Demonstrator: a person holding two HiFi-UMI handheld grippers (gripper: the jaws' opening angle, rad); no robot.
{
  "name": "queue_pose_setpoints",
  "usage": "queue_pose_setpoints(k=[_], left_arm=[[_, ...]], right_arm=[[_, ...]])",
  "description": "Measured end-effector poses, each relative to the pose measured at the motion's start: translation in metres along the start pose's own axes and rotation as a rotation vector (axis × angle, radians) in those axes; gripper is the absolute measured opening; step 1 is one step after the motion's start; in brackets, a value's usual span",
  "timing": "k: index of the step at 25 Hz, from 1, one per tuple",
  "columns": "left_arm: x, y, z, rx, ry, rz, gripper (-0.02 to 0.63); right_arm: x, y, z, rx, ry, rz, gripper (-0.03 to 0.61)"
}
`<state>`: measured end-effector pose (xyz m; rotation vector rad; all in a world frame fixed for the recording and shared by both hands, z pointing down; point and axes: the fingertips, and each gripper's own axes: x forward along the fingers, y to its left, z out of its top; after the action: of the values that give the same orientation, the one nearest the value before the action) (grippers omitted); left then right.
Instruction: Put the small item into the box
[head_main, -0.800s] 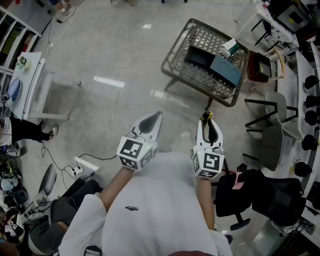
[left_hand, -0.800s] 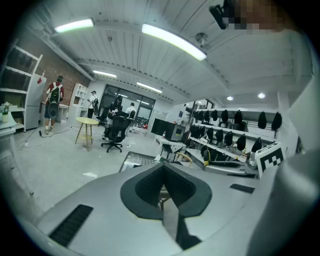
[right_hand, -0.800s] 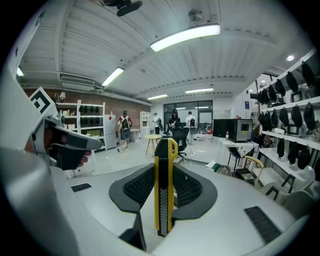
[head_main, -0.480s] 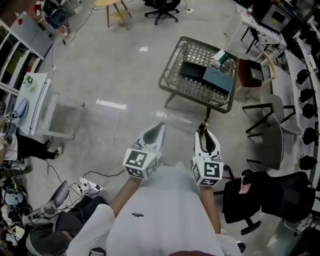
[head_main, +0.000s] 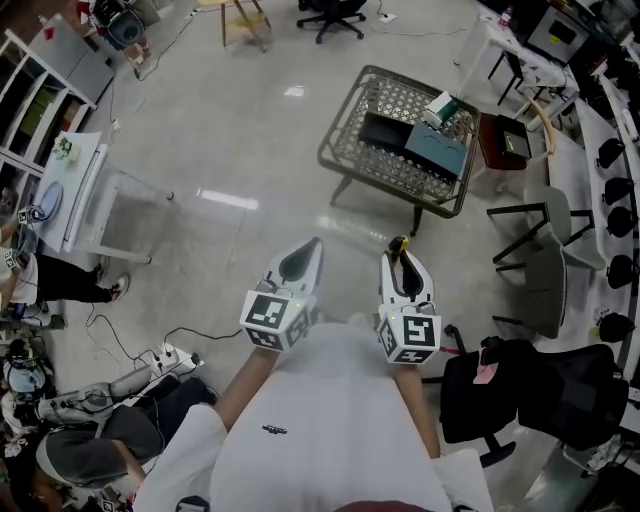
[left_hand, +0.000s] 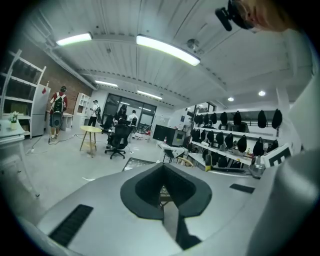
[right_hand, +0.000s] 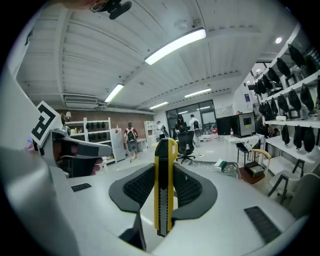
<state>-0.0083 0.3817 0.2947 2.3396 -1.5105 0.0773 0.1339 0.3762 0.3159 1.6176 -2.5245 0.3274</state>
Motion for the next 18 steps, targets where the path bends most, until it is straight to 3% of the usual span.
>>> queue_pose_setpoints(k=[13,18], left_arm=[[0.024,-0.042,-0.022,0.008,0.017,0.038,0.002],[0.047,-0.041,-0.011,0.013,0.011,0.037,0.002]], right_arm=[[-0.018,-0.059,-0.003,0.005,-0.024,0.013,0.104],[0.001,-0.071,0.001,0.010,-0.021,0.020,0.104]])
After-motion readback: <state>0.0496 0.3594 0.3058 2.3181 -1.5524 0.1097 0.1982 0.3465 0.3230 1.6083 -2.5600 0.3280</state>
